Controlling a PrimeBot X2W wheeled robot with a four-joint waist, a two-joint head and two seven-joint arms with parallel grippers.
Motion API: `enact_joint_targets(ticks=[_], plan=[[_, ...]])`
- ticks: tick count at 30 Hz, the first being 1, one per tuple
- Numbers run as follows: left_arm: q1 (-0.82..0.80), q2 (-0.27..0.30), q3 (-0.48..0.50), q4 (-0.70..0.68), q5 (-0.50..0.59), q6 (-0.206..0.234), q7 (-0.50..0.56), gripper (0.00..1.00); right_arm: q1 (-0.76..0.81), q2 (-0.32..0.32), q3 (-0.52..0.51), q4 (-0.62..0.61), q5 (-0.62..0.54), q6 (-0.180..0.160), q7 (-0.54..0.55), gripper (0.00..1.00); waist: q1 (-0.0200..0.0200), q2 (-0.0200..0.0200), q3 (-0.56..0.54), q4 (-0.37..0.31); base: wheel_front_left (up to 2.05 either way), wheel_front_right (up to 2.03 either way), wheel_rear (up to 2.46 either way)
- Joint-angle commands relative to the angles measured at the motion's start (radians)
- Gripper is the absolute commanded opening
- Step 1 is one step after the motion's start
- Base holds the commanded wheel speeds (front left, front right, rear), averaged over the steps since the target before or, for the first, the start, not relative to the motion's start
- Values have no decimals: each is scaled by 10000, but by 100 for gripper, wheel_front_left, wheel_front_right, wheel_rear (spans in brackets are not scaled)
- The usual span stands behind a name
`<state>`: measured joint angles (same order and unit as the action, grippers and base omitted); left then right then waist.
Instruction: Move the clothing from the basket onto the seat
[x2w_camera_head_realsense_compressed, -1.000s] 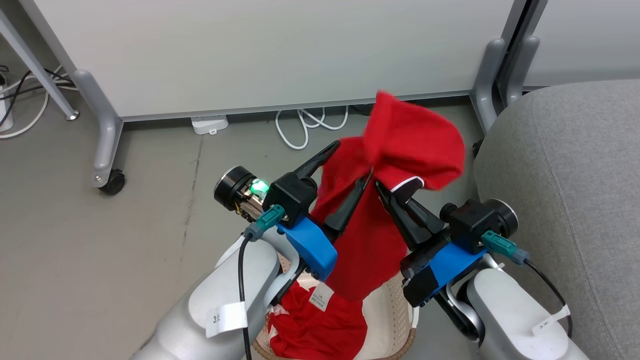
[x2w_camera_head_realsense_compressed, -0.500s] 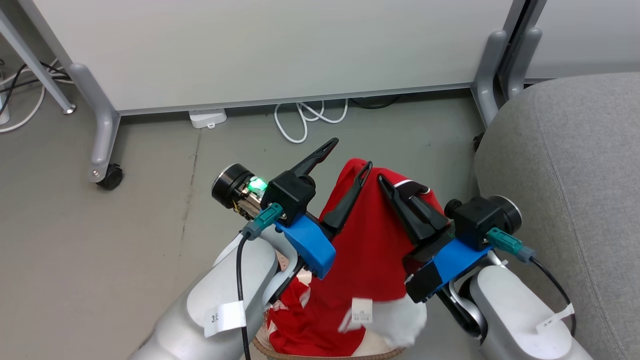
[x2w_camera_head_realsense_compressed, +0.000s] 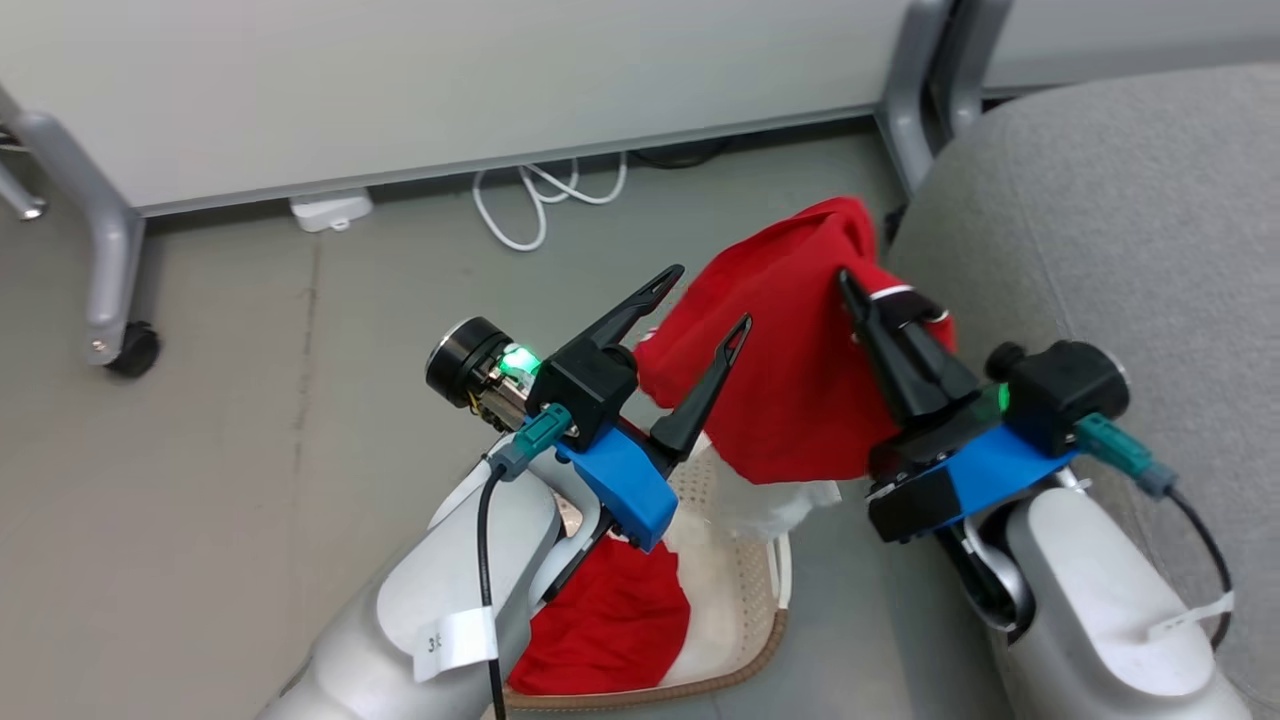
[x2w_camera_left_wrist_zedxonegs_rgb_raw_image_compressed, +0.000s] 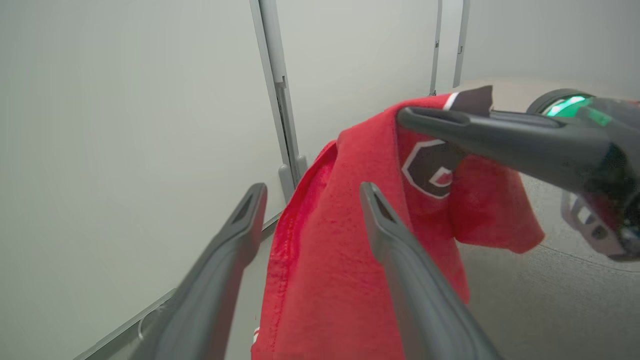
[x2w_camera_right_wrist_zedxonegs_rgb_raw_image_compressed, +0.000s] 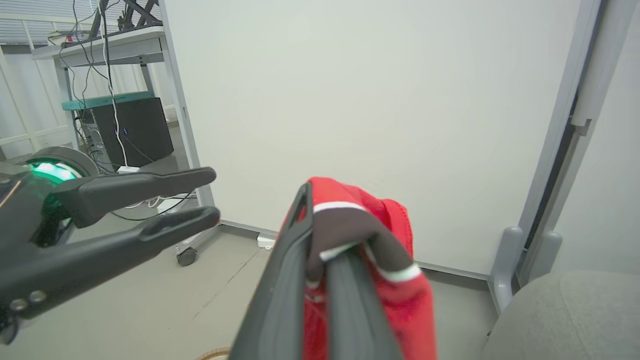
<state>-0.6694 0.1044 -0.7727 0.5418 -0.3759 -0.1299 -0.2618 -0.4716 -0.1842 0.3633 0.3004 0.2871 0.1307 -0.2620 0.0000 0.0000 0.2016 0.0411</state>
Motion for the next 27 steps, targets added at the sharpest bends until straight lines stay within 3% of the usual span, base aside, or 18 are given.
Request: enact_joint_targets(ticks=[1, 19, 27], plan=[[-109, -2, 21, -36, 96, 8, -50, 100, 16, -33, -129, -124, -35, 1, -45, 0, 0, 0, 229, -305, 0, 0, 0], [-202, -47, -956, 164, 82, -2, -48, 100, 1471, 267, -2281, -1530, -311, 1, -45, 0, 0, 0, 636, -2769, 0, 0, 0], [-109, -56, -1531, 239, -96, -3, -50, 100, 2284, 480, -2864, -2042, -310, 1, -45, 0, 0, 0, 650, -3395, 0, 0, 0]])
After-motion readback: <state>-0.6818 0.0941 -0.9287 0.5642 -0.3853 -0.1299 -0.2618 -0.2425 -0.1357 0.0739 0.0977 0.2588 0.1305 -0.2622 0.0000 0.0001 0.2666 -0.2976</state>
